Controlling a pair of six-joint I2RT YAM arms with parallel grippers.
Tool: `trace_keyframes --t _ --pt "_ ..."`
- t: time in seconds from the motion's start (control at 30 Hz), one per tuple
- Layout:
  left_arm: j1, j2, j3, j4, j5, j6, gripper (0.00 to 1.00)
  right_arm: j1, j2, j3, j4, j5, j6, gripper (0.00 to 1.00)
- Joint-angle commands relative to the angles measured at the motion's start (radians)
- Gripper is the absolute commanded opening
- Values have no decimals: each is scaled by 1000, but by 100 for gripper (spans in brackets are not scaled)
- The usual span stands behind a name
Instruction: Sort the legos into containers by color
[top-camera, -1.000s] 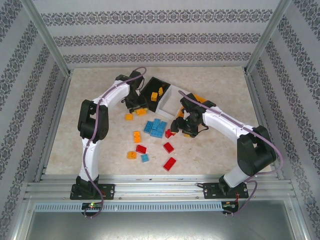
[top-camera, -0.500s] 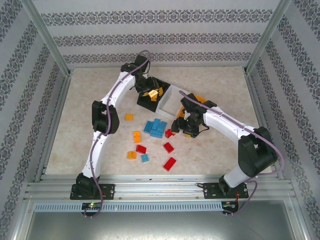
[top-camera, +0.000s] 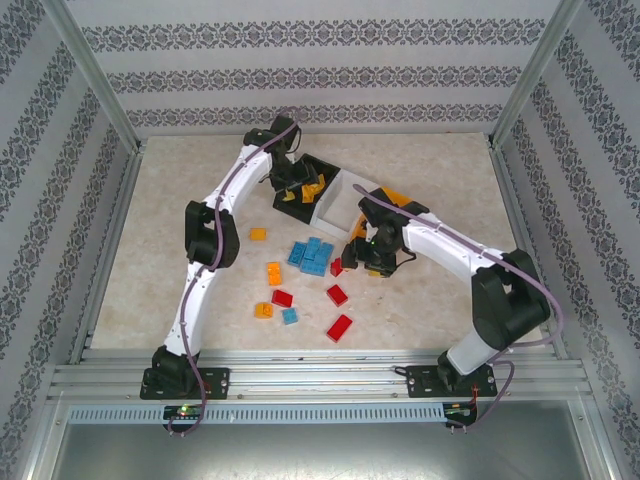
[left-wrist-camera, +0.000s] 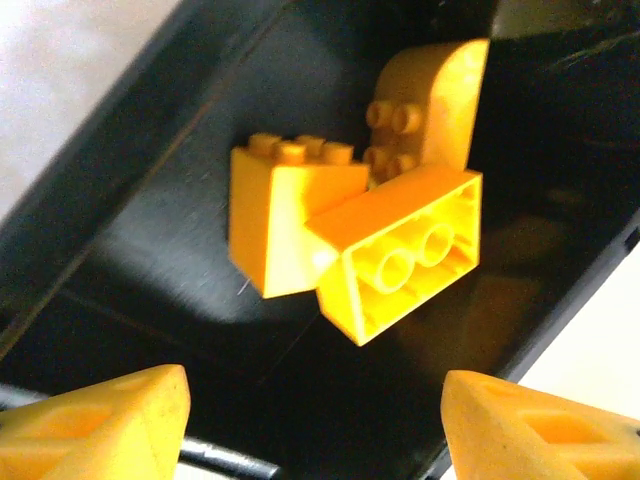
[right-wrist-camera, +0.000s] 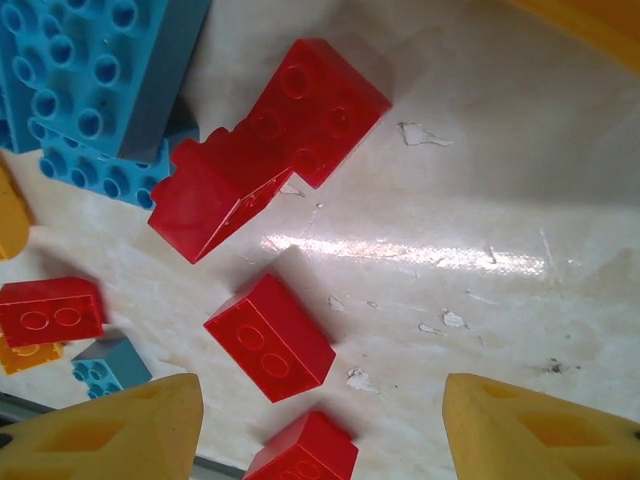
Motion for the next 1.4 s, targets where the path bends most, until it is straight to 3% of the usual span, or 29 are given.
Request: trace_keyframes --t 0.0,0.4,0.63,0.77,1.13,1.37 --pt "-3 -157 -88 -40 -56 48 68 25 53 64 -25 -6 -19 64" --pt "19 -549 -686 118 -116 78 69 63 234 219 -72 46 66 61" --pt "65 -686 -905 175 -103 80 69 64 315 302 -116 83 66 59" --pt "90 -721 -965 192 -90 81 69 66 354 348 -140 84 56 55" --pt "104 -720 -996 231 -64 62 70 70 354 368 -172 71 34 28" --pt "104 -702 -982 244 -49 41 70 65 286 351 -173 94 16 22"
